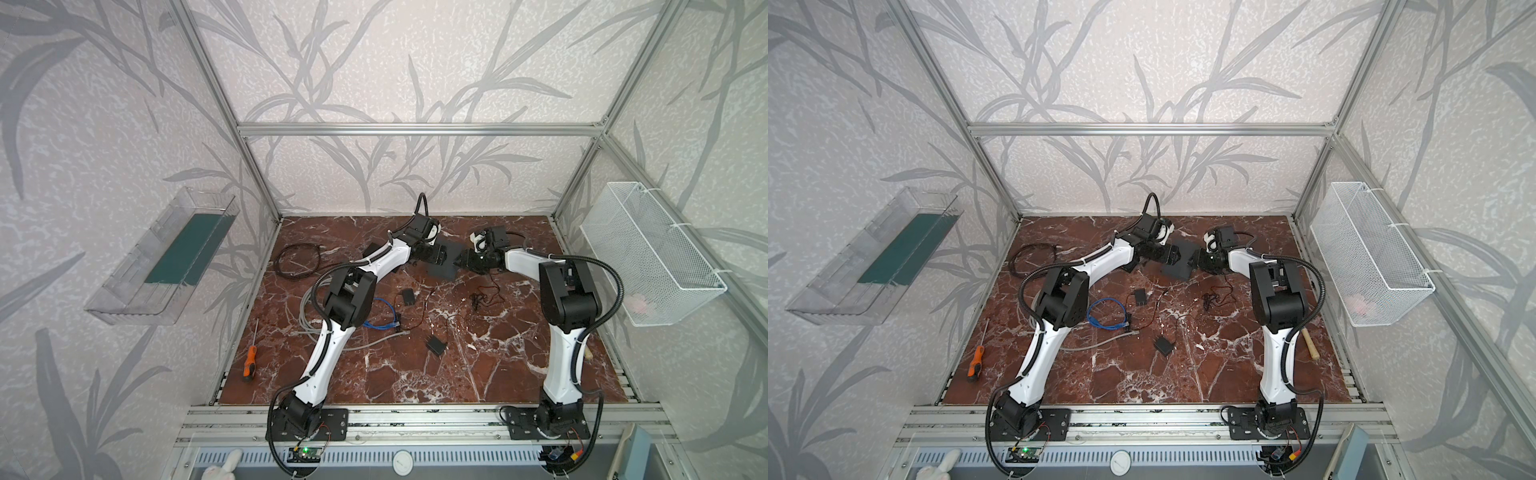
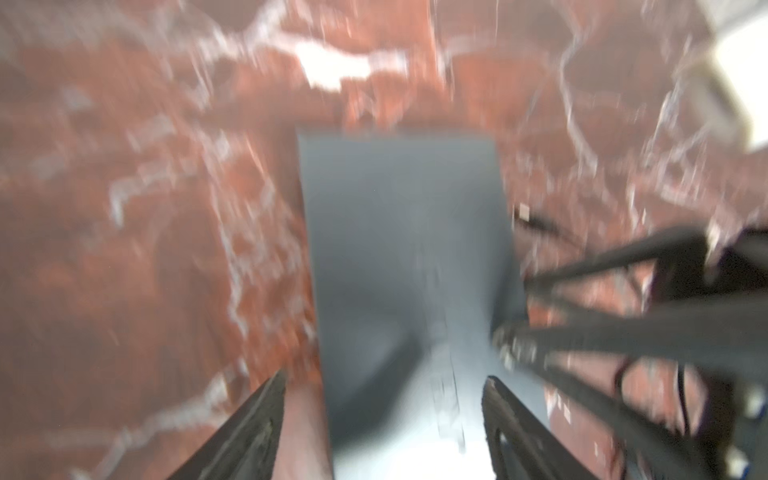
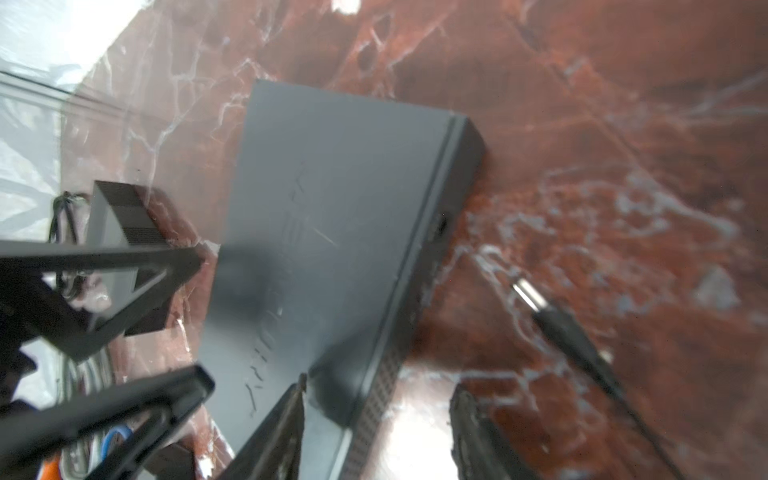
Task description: Insert the plug into the switch port
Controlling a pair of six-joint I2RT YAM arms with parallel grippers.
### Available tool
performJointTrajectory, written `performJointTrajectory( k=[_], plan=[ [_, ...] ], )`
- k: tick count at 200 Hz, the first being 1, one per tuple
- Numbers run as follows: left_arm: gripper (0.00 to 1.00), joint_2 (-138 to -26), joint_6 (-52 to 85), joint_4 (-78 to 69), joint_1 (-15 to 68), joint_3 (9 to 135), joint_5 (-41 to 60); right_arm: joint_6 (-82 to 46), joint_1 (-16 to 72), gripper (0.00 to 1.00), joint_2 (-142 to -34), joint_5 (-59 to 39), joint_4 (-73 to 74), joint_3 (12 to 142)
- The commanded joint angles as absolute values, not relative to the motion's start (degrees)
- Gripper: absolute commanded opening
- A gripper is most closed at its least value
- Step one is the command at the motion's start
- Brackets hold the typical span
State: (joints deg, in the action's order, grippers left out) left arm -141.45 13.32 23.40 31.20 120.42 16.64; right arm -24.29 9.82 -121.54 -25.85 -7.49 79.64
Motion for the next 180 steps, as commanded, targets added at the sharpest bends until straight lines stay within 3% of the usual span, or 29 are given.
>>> performJointTrajectory(
  k=[1,17,75,145,180],
  plan=[
    [0.73,-144.9,15.1,24.6,30.9,123.2,19.1,-25.0,10.3,0.47,-123.7,-27.4,-6.5,80.3],
    [0.69,-145.4,16.1,23.8,30.9,122.7,22.1,-25.4,10.4,0.39,-123.8,-27.9,-5.4,79.3],
    [0.53,-139.0,18.7,15.6,31.7,110.2,31.4,-23.7,12.8,0.26,-121.6,-30.9,-3.3,74.8],
    [0.49,-124.2,19.1,12.6,35.6,89.5,35.1,-24.8,15.6,0.26,-104.4,-27.4,-5.3,59.6],
    [0.45,-118.3,19.4,17.6,37.3,82.6,30.6,-25.0,16.1,0.28,-97.3,-27.1,-11.0,54.9]
  ],
)
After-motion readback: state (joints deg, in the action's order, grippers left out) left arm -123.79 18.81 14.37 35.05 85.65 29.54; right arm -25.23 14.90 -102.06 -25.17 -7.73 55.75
